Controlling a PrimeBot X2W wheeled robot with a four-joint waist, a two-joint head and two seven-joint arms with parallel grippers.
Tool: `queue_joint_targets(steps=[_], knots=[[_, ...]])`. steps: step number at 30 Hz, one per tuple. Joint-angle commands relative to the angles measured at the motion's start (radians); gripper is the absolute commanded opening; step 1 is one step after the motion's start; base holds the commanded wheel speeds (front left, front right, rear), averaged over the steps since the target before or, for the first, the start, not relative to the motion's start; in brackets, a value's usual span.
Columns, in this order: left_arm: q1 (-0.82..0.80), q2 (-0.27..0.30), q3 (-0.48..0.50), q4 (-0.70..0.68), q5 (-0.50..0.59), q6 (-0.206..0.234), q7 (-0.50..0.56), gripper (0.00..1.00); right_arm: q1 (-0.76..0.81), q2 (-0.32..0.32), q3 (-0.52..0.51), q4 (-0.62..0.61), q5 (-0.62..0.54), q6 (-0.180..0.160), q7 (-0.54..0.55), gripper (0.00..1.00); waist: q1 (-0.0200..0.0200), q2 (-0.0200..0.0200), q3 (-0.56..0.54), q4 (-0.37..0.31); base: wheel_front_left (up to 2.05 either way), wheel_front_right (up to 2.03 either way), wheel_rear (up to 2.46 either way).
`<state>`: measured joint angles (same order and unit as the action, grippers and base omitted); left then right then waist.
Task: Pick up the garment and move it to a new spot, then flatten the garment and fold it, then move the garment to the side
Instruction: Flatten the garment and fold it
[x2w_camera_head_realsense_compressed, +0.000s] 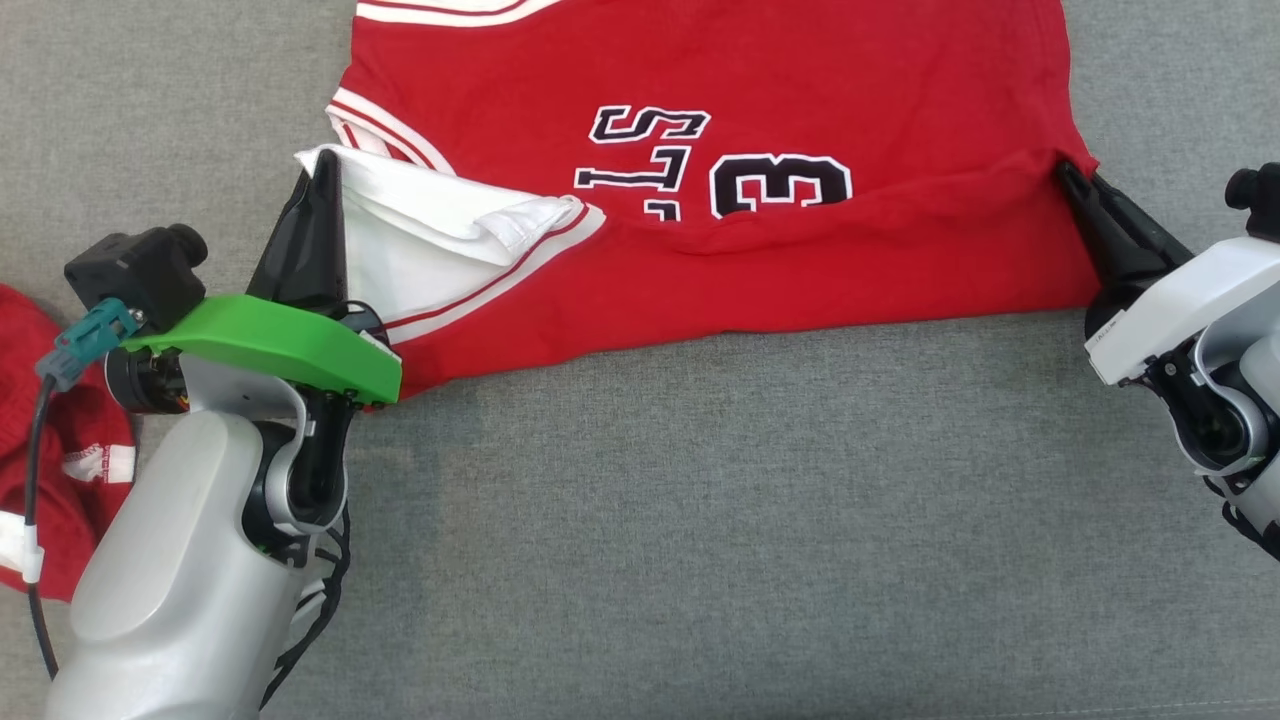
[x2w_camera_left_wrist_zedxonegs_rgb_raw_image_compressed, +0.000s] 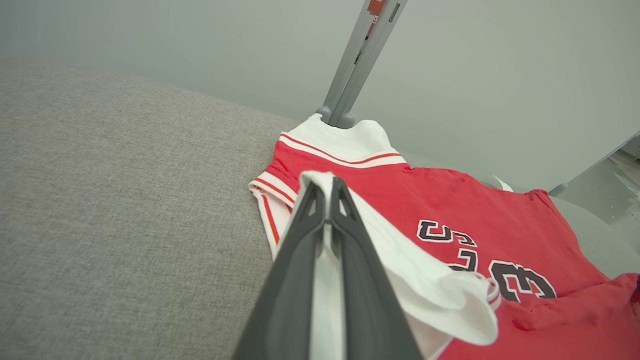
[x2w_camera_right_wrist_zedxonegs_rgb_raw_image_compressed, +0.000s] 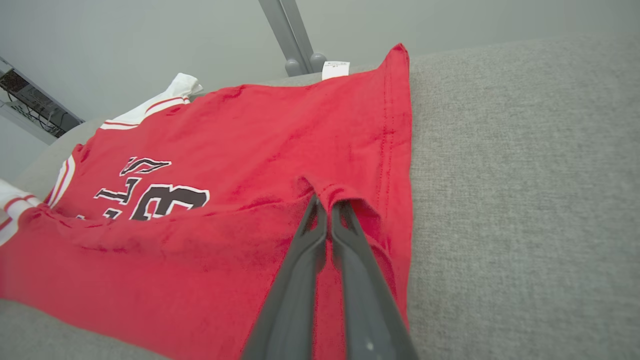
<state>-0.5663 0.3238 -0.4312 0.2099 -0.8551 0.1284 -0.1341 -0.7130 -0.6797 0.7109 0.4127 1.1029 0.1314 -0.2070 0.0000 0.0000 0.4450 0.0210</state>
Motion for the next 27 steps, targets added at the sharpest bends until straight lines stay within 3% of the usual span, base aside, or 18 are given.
queue_joint_targets(steps=[1,7,11,17,27], knots=[[-0.02,-0.006,-0.003,0.017,0.009,-0.011,-0.011,1.0,-0.011,0.007,0.006,0.012,0.004,-0.001,-0.018,1.0,0.0,0.0,-0.005,-0.001,0.0,0.0,0.0],[0.068,0.005,0.004,0.005,0.03,-0.005,-0.076,1.0,0.031,0.026,-0.013,0.014,-0.033,-0.001,-0.057,1.0,0.0,0.0,-0.055,-0.014,0.0,0.0,0.0],[0.21,0.01,0.015,-0.055,0.023,0.034,-0.102,1.0,0.103,0.056,-0.108,-0.036,-0.076,-0.001,-0.058,1.0,0.0,0.0,-0.088,-0.026,0.0,0.0,0.0],[0.367,0.002,-0.003,-0.049,-0.014,0.046,-0.093,1.0,0.22,0.106,-0.218,-0.096,-0.142,-0.001,-0.058,1.0,0.0,0.0,-0.113,-0.031,0.0,0.0,0.0],[0.308,-0.02,-0.005,0.111,-0.026,0.052,-0.068,1.0,0.28,0.142,-0.246,-0.117,-0.181,-0.001,-0.058,1.0,0.0,0.0,-0.115,-0.051,0.0,0.0,0.0]])
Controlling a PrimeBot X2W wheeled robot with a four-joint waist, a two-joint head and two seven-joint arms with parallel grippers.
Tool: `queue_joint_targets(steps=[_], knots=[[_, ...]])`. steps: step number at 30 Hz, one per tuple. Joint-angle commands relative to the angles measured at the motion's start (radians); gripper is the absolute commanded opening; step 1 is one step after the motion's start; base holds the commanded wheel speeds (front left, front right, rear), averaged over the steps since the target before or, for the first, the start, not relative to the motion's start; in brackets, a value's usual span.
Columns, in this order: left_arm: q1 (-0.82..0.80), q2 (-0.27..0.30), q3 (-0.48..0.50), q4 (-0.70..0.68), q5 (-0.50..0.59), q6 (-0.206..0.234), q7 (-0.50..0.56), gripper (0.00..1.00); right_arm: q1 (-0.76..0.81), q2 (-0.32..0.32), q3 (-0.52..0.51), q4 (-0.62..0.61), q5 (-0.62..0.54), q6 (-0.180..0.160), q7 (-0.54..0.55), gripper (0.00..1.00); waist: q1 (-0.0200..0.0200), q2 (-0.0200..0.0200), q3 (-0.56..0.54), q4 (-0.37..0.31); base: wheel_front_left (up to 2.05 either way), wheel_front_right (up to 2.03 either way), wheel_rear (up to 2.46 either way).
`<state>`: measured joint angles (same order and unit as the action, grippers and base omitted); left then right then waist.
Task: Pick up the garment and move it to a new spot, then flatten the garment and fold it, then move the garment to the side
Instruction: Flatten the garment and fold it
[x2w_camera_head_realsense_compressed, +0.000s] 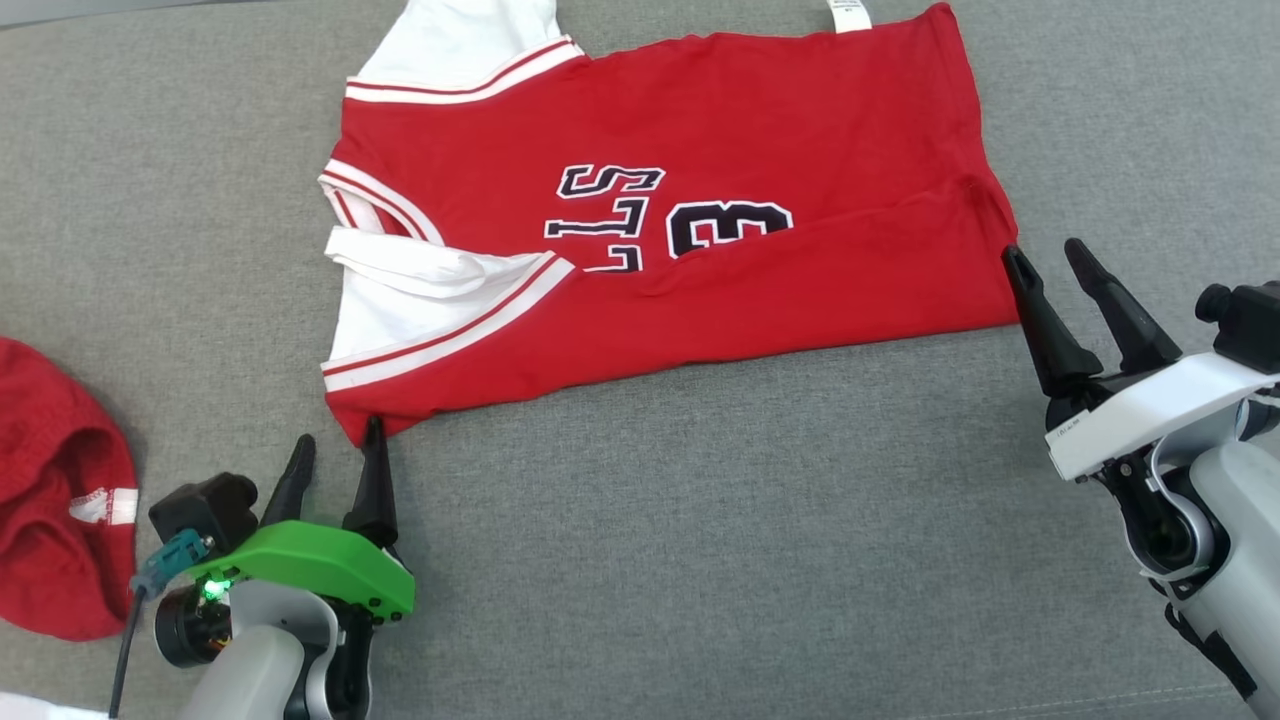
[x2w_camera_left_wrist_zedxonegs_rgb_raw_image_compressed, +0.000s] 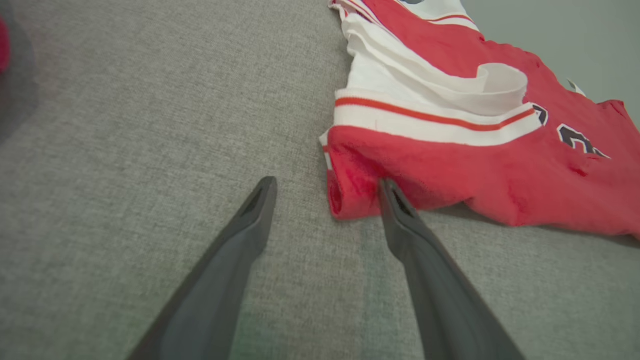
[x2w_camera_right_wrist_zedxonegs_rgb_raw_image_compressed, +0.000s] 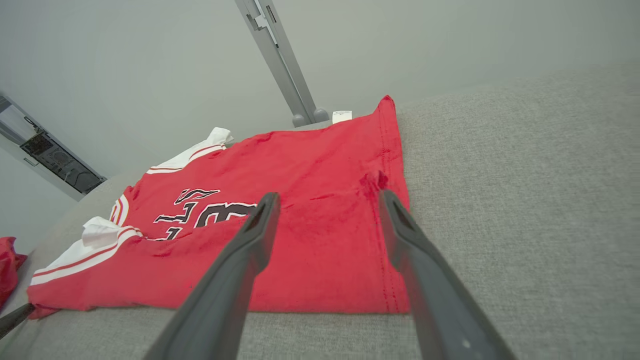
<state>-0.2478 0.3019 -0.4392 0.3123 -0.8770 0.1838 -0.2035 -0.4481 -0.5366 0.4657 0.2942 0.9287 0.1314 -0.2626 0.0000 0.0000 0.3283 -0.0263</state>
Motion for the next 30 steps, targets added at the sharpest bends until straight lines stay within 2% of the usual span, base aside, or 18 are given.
queue_joint_targets(steps=[1,4,5,6,7,8,13,18,24,25,26,27,30], knots=[[-0.021,0.0,0.001,0.024,-0.005,-0.009,0.003,1.0,0.016,-0.001,-0.002,0.006,-0.006,-0.001,-0.003,1.0,0.0,0.0,0.003,-0.006,0.0,0.0,0.0],[-0.04,-0.003,0.001,0.063,-0.009,-0.02,0.004,1.0,0.02,0.0,0.003,0.025,0.004,-0.001,-0.003,1.0,0.0,0.0,0.004,-0.013,0.0,0.0,0.0],[-0.044,-0.005,0.001,0.073,-0.01,-0.023,0.002,0.97,0.02,0.003,0.004,0.031,0.008,-0.001,-0.003,1.0,0.0,0.0,0.005,-0.015,0.0,0.0,0.0],[-0.048,-0.007,0.001,0.084,-0.014,-0.031,0.0,0.64,0.02,0.006,0.003,0.041,0.016,-0.001,-0.003,1.0,0.0,0.0,0.005,-0.018,0.0,0.0,0.0],[-0.051,-0.008,-0.001,0.093,-0.013,-0.037,-0.003,0.39,0.021,0.008,0.004,0.05,0.019,-0.001,-0.003,1.0,0.0,0.0,0.006,-0.019,0.0,0.0,0.0],[-0.052,-0.011,0.0,0.099,-0.016,-0.047,-0.005,0.0,0.022,0.008,0.005,0.061,0.025,-0.001,-0.003,1.0,0.0,0.0,0.006,-0.02,0.0,0.0,0.0],[-0.044,-0.006,-0.022,0.093,0.013,-0.075,-0.023,0.0,0.008,0.033,0.009,0.176,0.058,-0.001,0.01,1.0,0.0,0.0,0.002,-0.012,0.0,0.0,0.0],[-0.046,0.013,-0.038,0.059,0.062,-0.068,-0.038,0.0,-0.035,0.064,0.002,0.266,0.089,-0.001,0.009,1.0,0.0,0.0,0.009,0.009,0.0,0.0,0.0],[-0.064,0.024,-0.056,0.033,0.089,-0.062,-0.028,0.0,-0.084,0.093,0.049,0.348,0.119,-0.001,0.054,1.0,0.0,0.0,0.018,0.037,0.0,0.0,0.0],[-0.067,0.027,-0.058,0.029,0.093,-0.061,-0.026,0.0,-0.087,0.094,0.059,0.356,0.123,-0.001,0.056,0.78,0.0,0.0,0.018,0.041,0.0,0.0,0.0],[-0.068,0.029,-0.061,0.026,0.095,-0.06,-0.025,0.0,-0.09,0.095,0.067,0.361,0.127,-0.001,0.056,0.27,0.0,0.0,0.018,0.043,0.0,0.0,0.0],[-0.066,0.032,-0.064,0.021,0.098,-0.06,-0.024,0.0,-0.091,0.092,0.078,0.361,0.131,-0.001,0.053,0.0,0.0,0.0,0.018,0.045,0.0,0.0,0.0],[-0.053,0.046,-0.072,0.012,0.11,-0.057,-0.022,0.0,-0.082,0.069,0.097,0.345,0.146,-0.001,0.042,0.0,0.0,0.0,0.015,0.047,0.0,0.0,0.0]])
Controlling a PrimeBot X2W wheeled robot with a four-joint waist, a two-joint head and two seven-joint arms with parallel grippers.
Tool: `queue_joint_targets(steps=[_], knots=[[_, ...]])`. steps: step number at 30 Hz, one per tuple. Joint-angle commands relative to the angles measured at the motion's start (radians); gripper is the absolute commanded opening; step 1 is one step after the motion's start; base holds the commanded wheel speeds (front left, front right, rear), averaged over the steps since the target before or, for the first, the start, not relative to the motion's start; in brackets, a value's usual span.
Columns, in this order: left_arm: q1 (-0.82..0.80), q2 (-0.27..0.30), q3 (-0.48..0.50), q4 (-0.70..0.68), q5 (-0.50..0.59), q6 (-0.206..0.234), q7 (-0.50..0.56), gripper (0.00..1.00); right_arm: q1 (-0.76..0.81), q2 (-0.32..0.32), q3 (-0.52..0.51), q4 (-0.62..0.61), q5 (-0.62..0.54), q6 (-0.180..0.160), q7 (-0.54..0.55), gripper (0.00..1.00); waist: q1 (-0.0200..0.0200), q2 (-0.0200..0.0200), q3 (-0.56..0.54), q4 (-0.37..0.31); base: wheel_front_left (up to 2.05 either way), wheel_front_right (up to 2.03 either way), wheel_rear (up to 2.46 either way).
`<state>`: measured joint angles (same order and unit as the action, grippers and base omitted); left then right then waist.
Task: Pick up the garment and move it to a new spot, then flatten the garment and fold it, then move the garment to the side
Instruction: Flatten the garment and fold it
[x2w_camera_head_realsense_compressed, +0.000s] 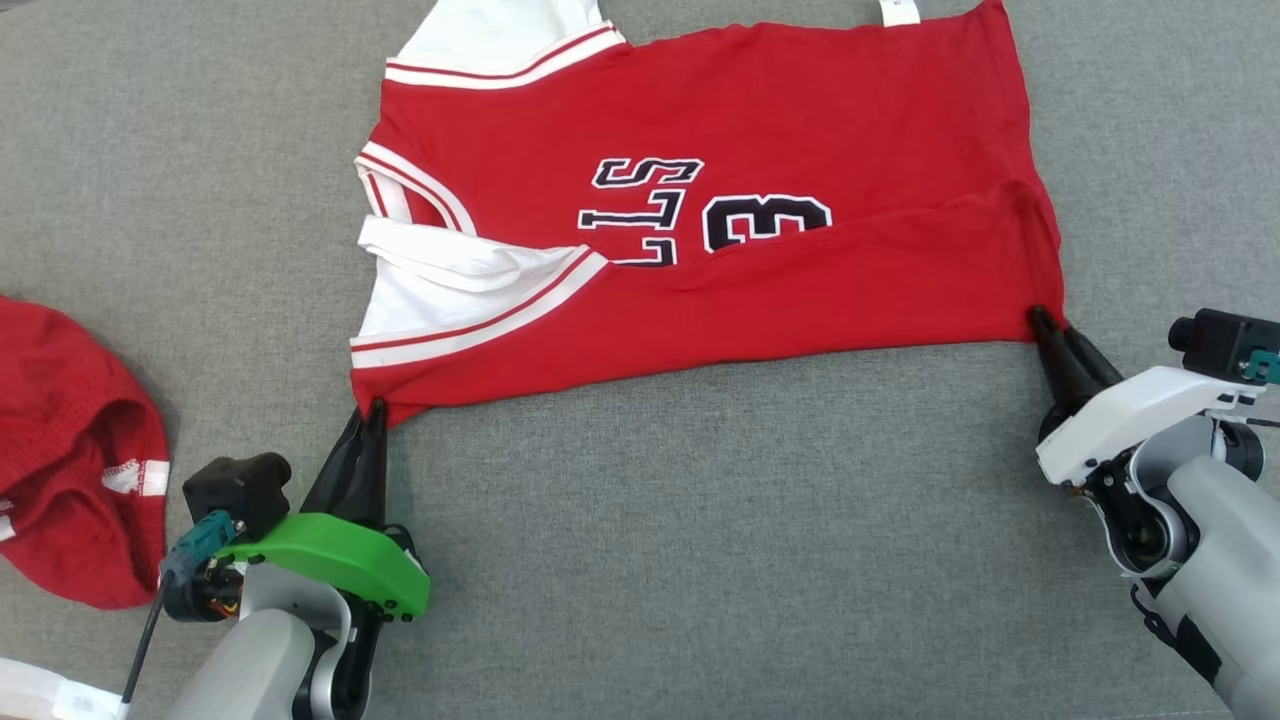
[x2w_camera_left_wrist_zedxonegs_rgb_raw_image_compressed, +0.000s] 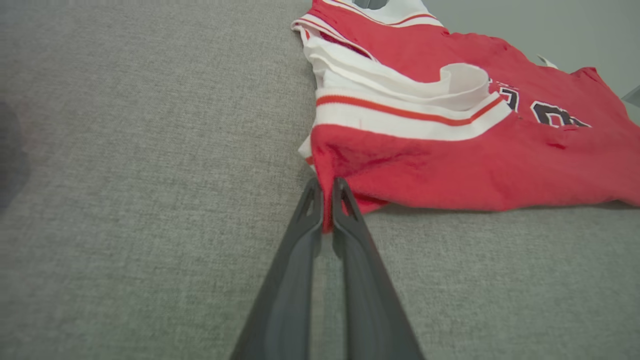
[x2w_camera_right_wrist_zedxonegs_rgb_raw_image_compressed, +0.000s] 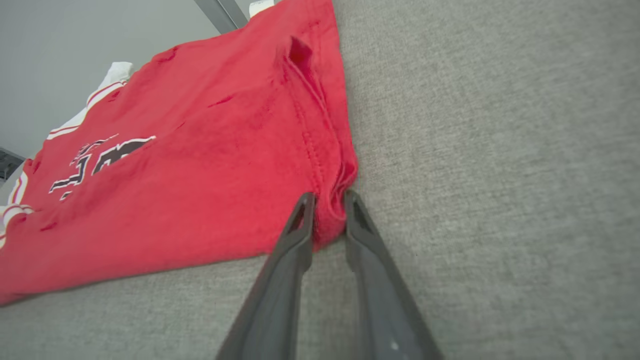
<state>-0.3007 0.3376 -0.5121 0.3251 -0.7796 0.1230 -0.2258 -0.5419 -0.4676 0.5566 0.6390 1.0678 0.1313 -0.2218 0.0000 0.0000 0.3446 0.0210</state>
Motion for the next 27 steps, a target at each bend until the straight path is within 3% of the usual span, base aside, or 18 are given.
queue_joint_targets(steps=[1,17,27], knots=[[0.006,0.015,-0.001,-0.003,0.015,0.005,0.001,0.0,0.018,-0.014,0.01,-0.009,0.014,-0.001,-0.007,0.0,0.0,0.0,-0.005,0.0,0.0,0.0,0.0],[0.237,0.165,-0.048,-0.256,0.015,0.03,0.08,0.0,0.234,-0.246,0.056,-0.213,0.133,-0.002,-0.033,0.0,0.0,0.0,-0.078,-0.025,0.0,0.0,0.0],[0.323,0.147,-0.084,-0.279,-0.013,0.051,0.113,0.0,0.381,-0.292,0.026,-0.311,0.156,-0.002,-0.027,0.0,0.0,0.0,-0.108,-0.024,0.0,0.0,0.0]])
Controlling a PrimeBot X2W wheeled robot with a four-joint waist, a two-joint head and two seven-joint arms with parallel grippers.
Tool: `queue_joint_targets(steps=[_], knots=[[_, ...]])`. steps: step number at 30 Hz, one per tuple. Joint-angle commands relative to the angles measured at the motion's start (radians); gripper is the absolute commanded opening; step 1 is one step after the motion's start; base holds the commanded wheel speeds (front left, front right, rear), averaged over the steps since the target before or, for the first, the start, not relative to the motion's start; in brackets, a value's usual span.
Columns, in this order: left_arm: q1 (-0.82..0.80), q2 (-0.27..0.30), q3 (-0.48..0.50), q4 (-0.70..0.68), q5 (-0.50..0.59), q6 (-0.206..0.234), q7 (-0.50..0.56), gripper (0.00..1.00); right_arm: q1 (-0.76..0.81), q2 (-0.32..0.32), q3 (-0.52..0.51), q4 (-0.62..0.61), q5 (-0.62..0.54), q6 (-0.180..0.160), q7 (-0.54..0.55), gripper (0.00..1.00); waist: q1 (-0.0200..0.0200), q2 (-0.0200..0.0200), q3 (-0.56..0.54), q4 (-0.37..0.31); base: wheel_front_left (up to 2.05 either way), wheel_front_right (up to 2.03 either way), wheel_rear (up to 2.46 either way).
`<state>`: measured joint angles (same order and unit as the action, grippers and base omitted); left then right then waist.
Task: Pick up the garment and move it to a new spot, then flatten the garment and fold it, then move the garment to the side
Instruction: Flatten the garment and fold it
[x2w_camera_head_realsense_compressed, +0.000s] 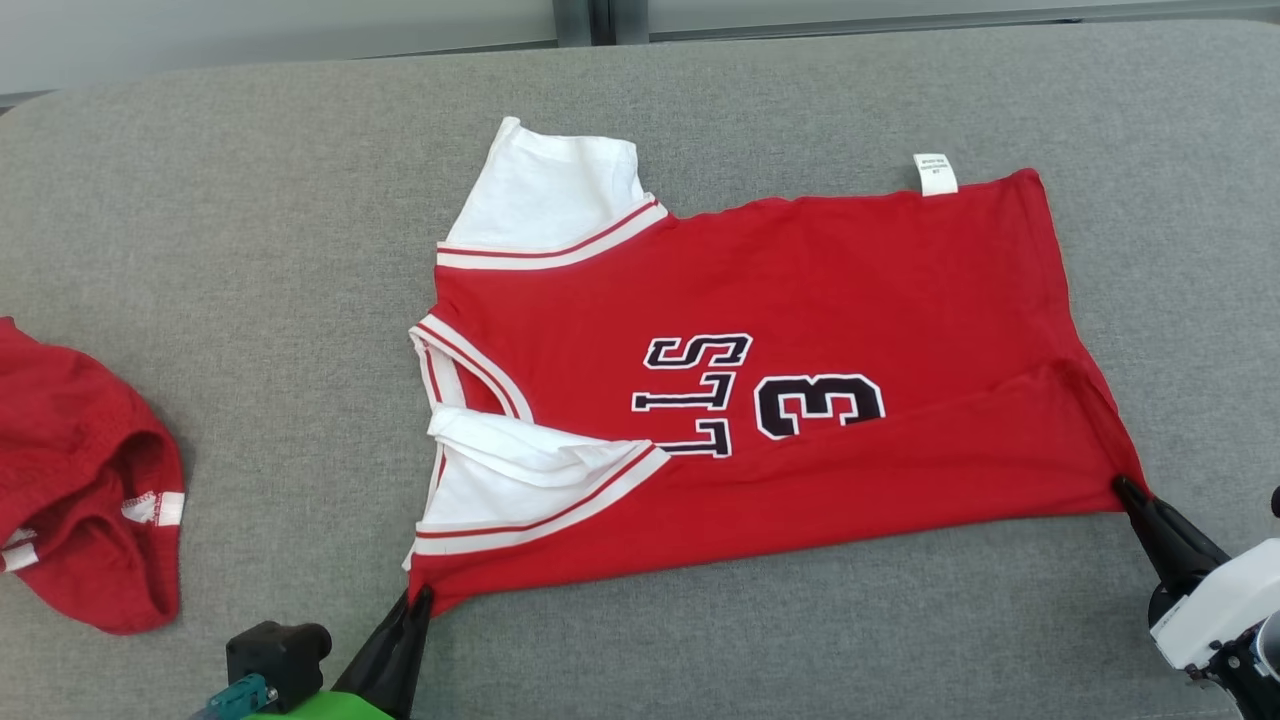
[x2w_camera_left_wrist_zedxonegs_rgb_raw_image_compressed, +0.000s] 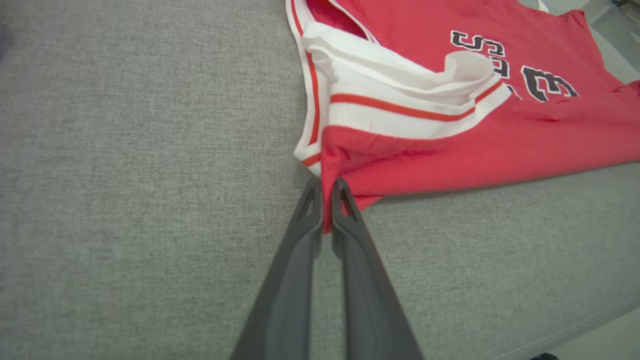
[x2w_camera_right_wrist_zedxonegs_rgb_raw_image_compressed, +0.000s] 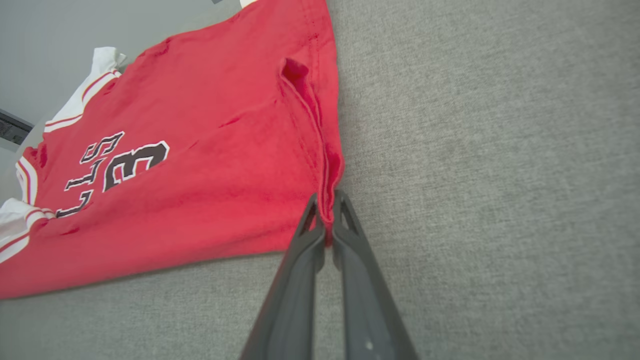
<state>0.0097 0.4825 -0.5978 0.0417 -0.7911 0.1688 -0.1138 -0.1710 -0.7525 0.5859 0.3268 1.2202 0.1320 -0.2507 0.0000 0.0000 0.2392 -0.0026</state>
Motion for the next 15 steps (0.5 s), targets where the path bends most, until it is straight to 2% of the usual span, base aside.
queue_joint_targets(steps=[1,3,4,5,6,7,8,9,10,11,12,15], knots=[[0.014,0.001,0.001,0.006,-0.005,0.007,0.005,0.0,0.018,-0.008,-0.006,-0.004,0.006,-0.003,0.003,0.0,0.0,0.0,-0.006,-0.002,0.0,0.0,0.0],[0.018,0.002,-0.002,0.008,-0.005,0.008,0.011,0.0,0.029,-0.008,-0.01,-0.008,0.002,-0.003,0.006,0.0,0.0,0.0,-0.01,-0.004,0.0,0.0,0.0],[0.016,0.002,-0.003,0.011,-0.005,0.009,0.012,0.0,0.03,-0.005,-0.016,-0.006,-0.001,-0.003,0.004,0.04,0.0,0.0,-0.011,-0.004,0.0,0.0,0.0],[0.015,0.001,-0.003,0.015,-0.009,0.01,0.019,0.0,0.031,0.001,-0.021,-0.002,-0.002,-0.003,0.003,0.33,0.0,0.0,-0.013,-0.005,0.0,0.0,0.0],[0.013,0.0,-0.005,0.019,-0.013,0.009,0.024,0.0,0.034,0.009,-0.022,0.001,0.001,-0.003,0.005,0.45,0.0,0.0,-0.015,-0.006,0.0,0.0,0.0],[0.008,-0.001,-0.009,0.026,-0.014,0.009,0.034,0.0,0.038,0.015,-0.025,0.006,0.005,-0.003,0.009,0.82,0.0,0.0,-0.018,-0.006,0.0,0.0,0.0],[0.004,-0.001,-0.014,0.032,-0.013,0.008,0.042,0.1,0.04,0.017,-0.026,0.009,0.004,-0.003,0.01,1.0,0.0,0.0,-0.021,-0.006,0.0,0.0,0.0],[0.001,-0.003,-0.018,0.038,-0.019,0.006,0.053,0.33,0.043,0.02,-0.027,0.014,0.0,-0.003,0.012,1.0,0.0,0.0,-0.026,-0.006,0.0,0.0,0.0],[0.0,-0.004,-0.021,0.043,-0.021,0.007,0.061,0.49,0.046,0.023,-0.028,0.017,-0.002,-0.002,0.014,1.0,0.0,0.0,-0.029,-0.006,0.0,0.0,0.0],[-0.002,-0.005,-0.024,0.047,-0.022,0.009,0.066,0.91,0.046,0.027,-0.034,0.019,0.0,-0.002,0.013,1.0,0.0,0.0,-0.032,-0.006,0.0,0.0,0.0],[-0.002,-0.006,-0.025,0.049,-0.024,0.012,0.069,1.0,0.046,0.029,-0.04,0.018,0.002,-0.002,0.011,1.0,0.0,0.0,-0.034,-0.007,0.0,0.0,0.0],[-0.008,-0.002,-0.015,0.036,-0.023,0.028,0.071,1.0,0.051,0.024,-0.068,0.006,-0.018,-0.002,-0.001,1.0,0.0,0.0,-0.04,-0.009,0.0,0.0,0.0]])
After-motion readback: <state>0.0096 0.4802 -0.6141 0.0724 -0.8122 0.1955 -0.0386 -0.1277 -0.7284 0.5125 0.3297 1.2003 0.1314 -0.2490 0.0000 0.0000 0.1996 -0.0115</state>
